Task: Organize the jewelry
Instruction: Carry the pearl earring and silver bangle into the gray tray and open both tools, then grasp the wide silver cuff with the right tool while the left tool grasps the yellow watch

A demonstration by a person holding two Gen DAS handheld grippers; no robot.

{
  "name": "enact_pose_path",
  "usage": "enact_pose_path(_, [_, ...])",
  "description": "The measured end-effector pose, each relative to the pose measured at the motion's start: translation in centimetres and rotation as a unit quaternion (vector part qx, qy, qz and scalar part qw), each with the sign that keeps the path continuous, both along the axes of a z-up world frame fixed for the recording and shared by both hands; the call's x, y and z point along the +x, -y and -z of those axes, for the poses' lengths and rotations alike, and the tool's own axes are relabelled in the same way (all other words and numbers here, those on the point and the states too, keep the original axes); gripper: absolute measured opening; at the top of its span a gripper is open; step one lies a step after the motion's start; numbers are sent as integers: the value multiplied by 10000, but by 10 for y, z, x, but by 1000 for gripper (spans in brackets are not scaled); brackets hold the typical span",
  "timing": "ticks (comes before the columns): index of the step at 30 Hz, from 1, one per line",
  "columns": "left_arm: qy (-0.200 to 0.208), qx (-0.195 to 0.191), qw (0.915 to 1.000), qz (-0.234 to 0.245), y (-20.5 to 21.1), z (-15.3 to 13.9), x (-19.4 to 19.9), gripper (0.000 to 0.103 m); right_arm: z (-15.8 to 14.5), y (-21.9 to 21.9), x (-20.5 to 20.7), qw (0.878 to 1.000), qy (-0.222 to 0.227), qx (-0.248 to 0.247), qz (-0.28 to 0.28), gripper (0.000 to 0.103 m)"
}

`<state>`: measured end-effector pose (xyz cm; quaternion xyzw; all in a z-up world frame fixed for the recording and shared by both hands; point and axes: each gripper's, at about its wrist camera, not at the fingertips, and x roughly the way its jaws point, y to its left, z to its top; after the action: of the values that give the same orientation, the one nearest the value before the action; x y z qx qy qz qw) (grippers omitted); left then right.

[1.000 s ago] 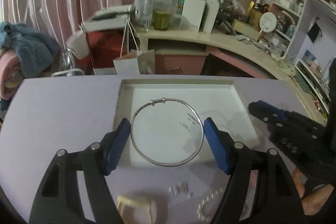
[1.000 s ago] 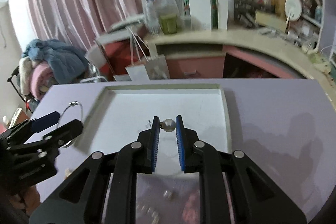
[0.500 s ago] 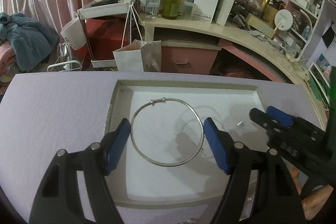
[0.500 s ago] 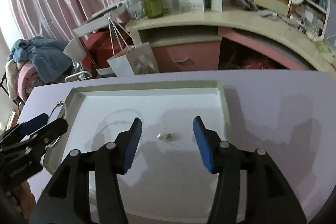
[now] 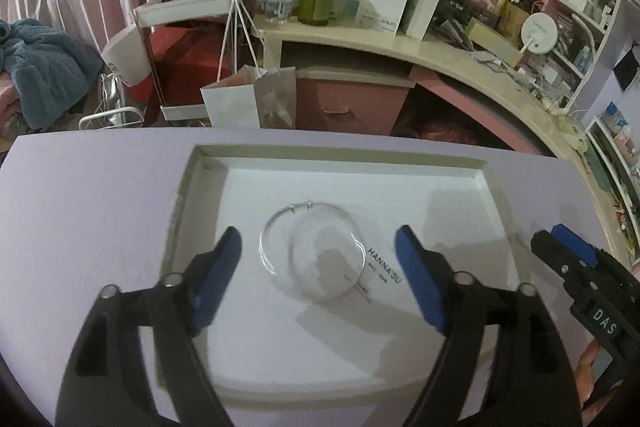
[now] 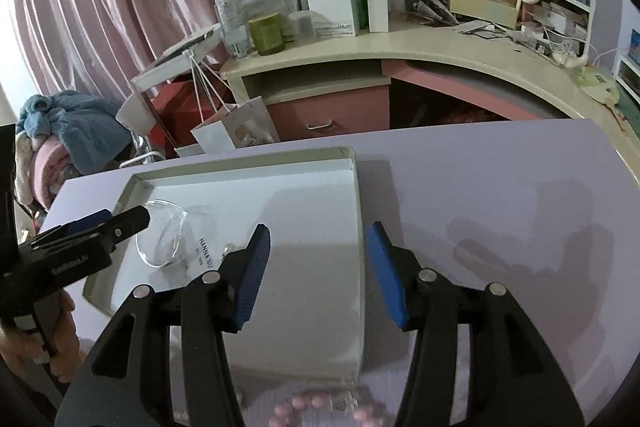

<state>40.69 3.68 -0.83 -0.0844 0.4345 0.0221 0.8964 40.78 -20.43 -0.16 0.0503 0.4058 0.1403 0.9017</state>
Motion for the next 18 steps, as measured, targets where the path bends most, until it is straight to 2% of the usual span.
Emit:
enact_pose_path(4, [284,150,9995,-33,-10,-25,-34,86,-11,10,-23,9998,94,158,-20,54])
enact_pose_path(6, [398,194,9990,-70,-16,-36,-55,89,-16,14,-41,9996,168,202,-45,58])
enact_pose_path(10, [684,333,9970,-128,-29,-59,-114,94,-23,18,-81,9991,333,213,-119,61])
enact_pose_path(14, [924,474,9944,-204,-40,-69,-174,96,-25,22,-119,9986,466,193,-174,63])
enact_pose_path(18, [1087,654,9913,-338,-47,-66,-228,98,-23,25,-156,9976,669,25,-175,65])
